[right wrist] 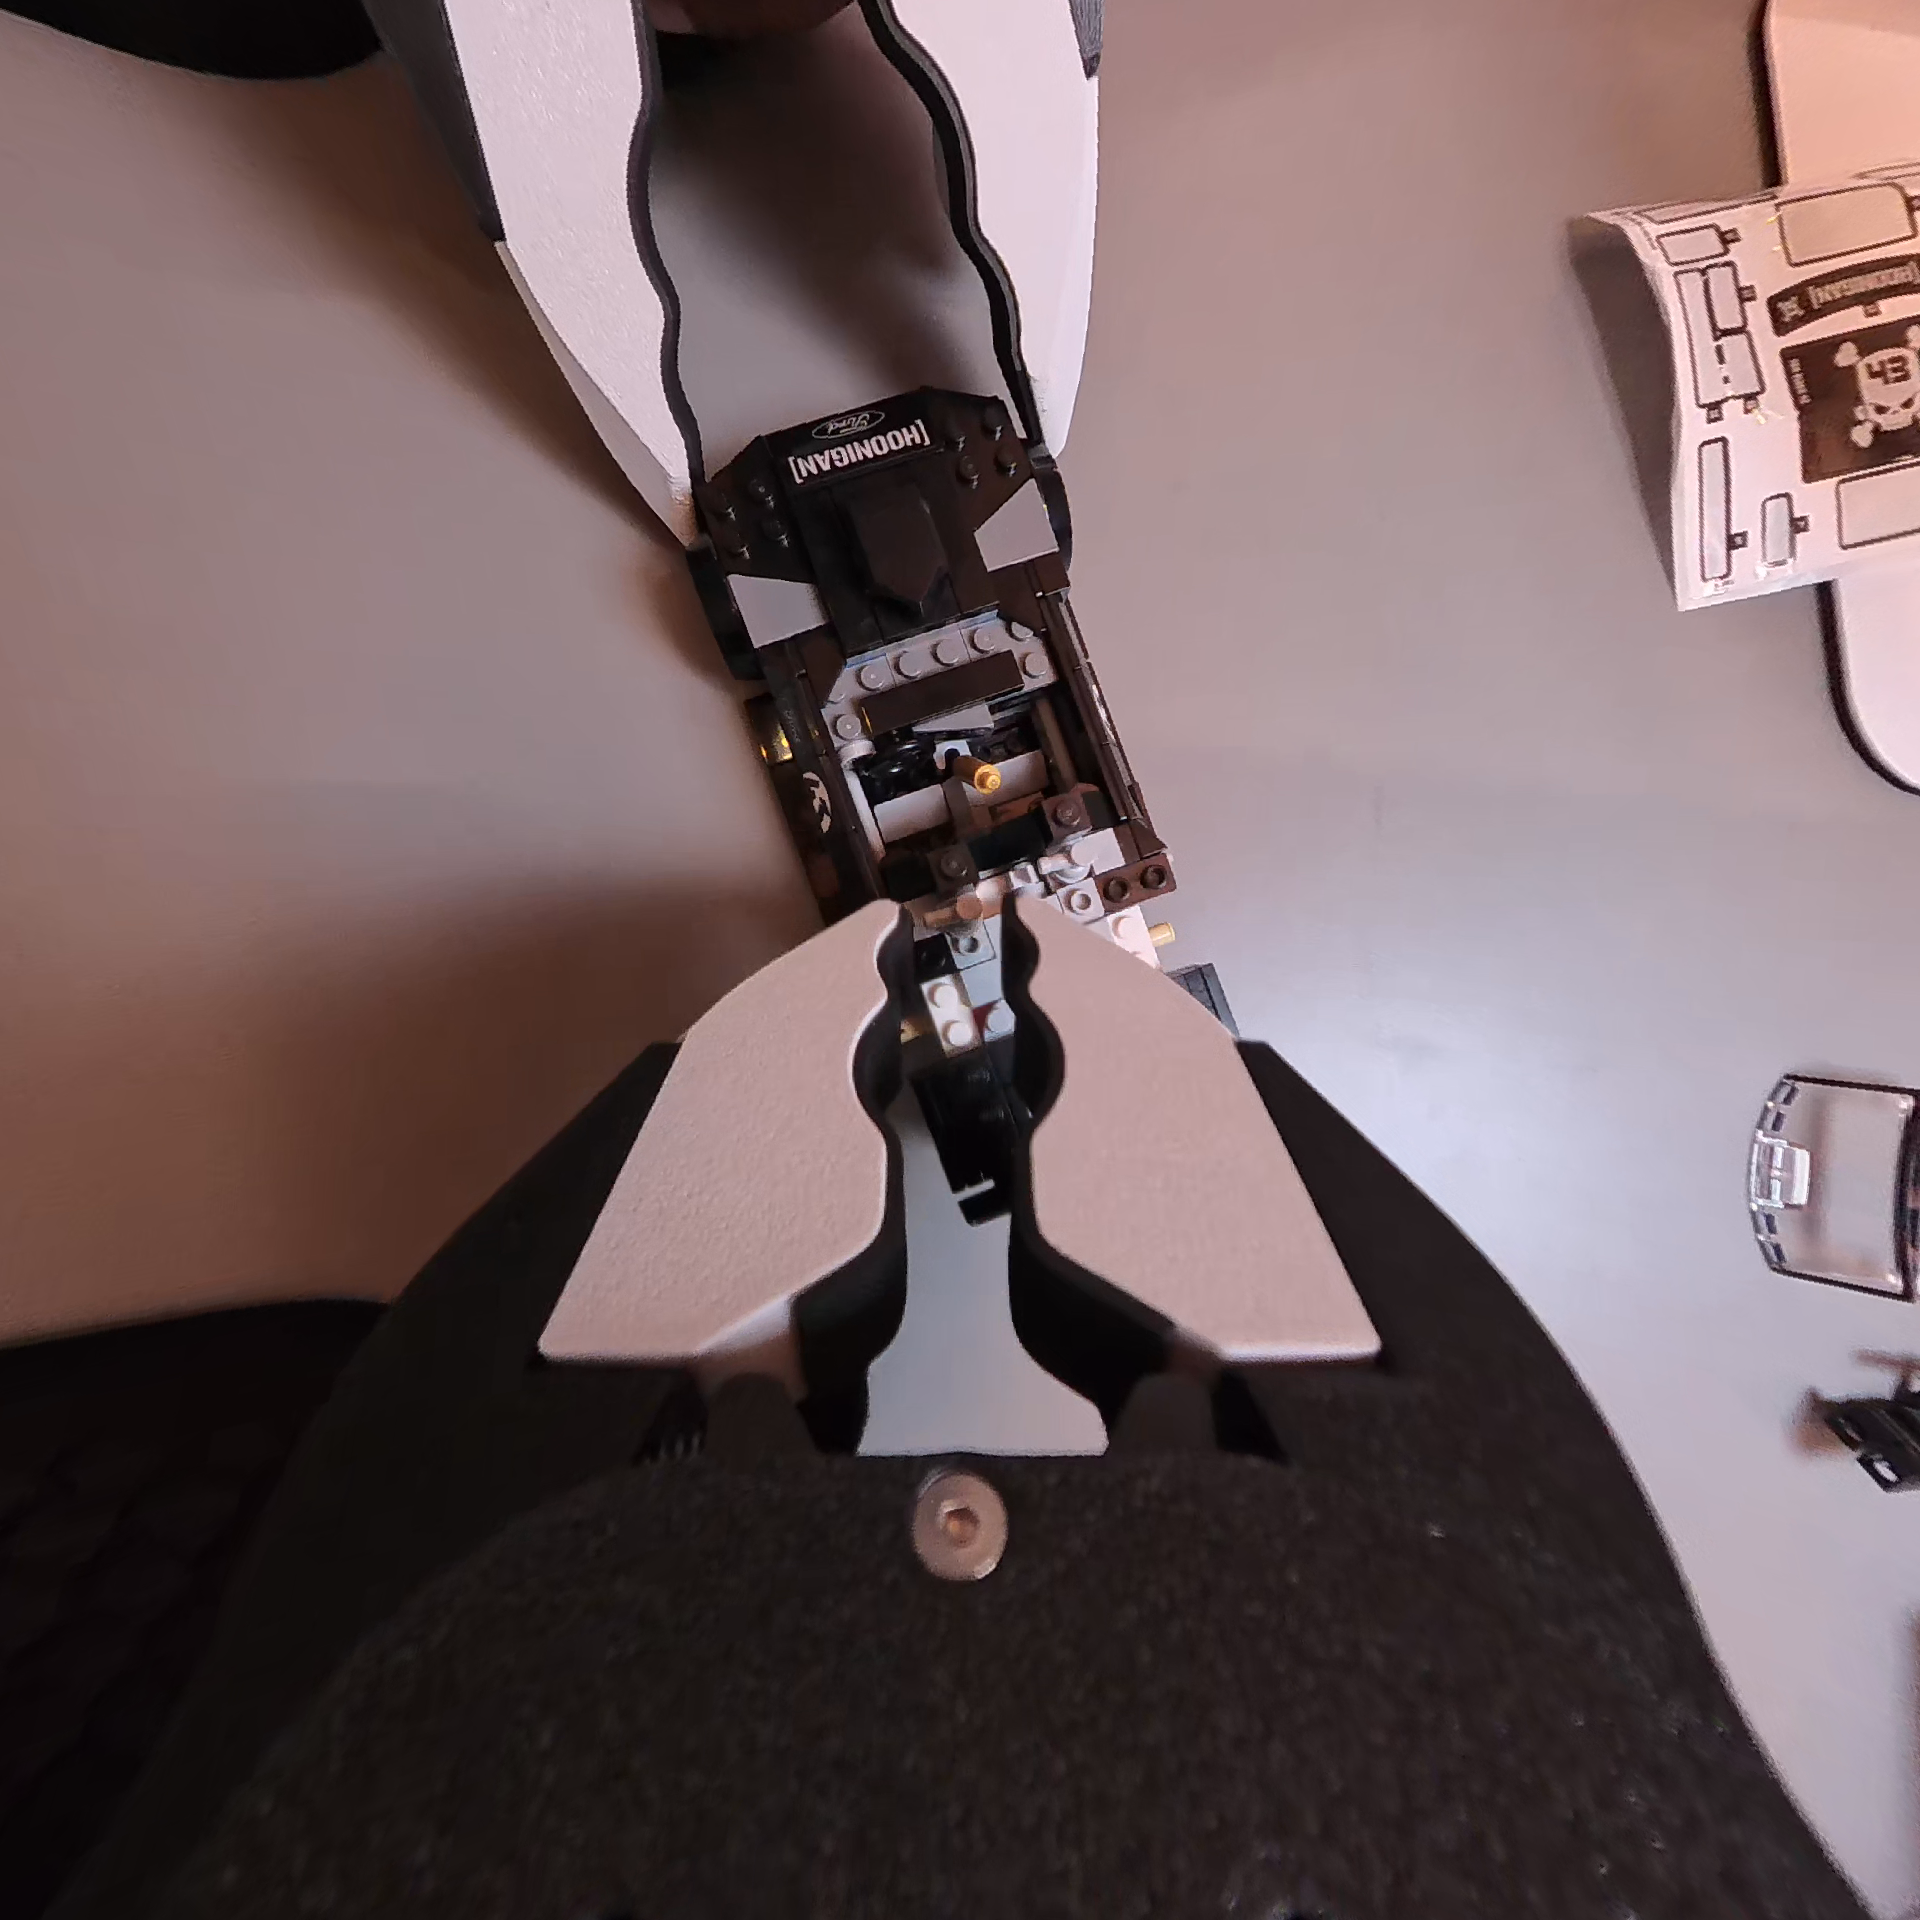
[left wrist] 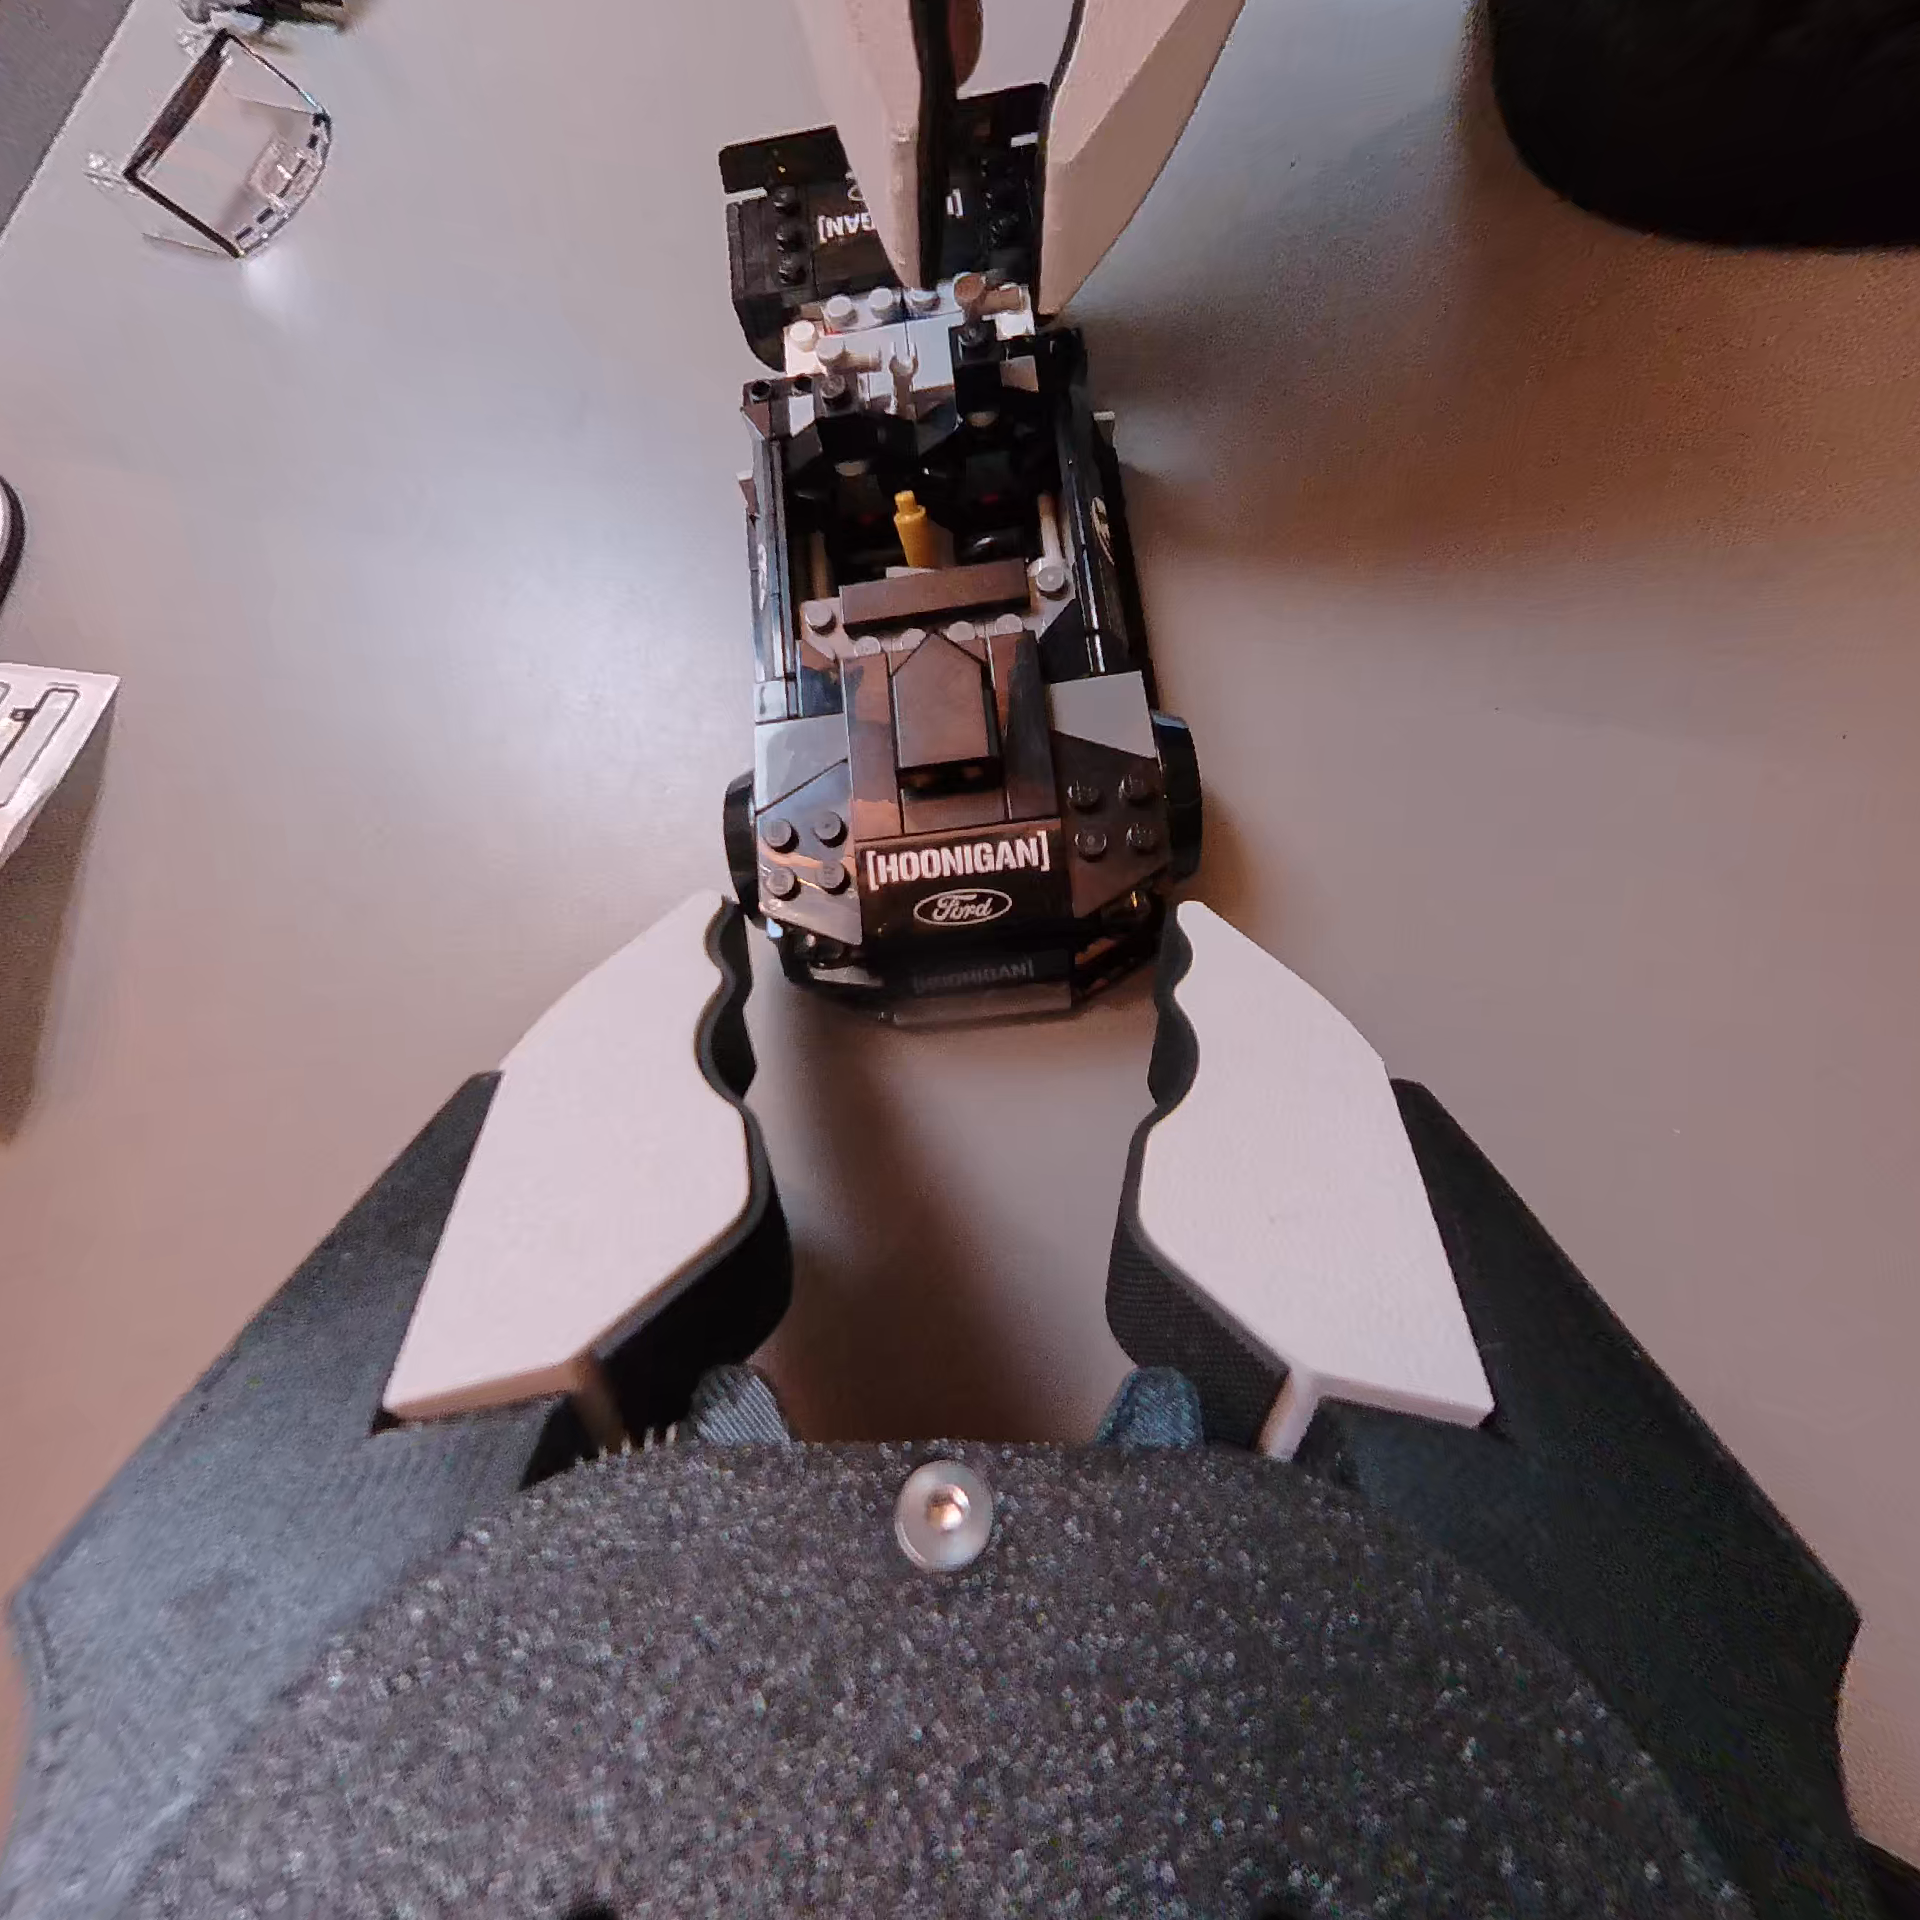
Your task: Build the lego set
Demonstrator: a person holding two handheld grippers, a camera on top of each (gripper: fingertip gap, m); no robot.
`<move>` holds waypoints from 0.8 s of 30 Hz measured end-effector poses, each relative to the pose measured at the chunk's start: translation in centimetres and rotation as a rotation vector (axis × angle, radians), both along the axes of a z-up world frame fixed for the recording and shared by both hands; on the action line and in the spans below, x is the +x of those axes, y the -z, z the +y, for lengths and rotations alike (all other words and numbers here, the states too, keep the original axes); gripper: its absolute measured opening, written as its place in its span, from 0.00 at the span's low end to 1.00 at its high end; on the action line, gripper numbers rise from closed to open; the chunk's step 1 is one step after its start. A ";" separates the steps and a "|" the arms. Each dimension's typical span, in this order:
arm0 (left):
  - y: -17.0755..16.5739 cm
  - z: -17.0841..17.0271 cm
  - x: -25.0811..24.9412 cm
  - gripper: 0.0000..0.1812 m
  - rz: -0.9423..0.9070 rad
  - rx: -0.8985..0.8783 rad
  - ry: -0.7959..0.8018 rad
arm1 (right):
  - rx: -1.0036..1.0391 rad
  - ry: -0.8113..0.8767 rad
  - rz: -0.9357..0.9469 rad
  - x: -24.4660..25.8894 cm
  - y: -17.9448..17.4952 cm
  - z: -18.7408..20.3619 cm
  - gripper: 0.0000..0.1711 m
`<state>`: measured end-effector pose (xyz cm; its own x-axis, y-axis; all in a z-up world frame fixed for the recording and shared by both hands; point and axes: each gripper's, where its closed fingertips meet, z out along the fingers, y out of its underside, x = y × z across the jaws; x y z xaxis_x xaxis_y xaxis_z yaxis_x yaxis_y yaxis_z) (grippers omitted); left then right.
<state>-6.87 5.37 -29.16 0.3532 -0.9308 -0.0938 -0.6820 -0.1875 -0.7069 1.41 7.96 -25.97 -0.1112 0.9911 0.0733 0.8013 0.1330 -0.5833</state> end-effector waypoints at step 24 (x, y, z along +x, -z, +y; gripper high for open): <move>0.1 -0.2 -0.1 0.41 0.001 0.002 0.008 | -0.013 0.002 -0.030 -0.1 0.7 0.1 0.07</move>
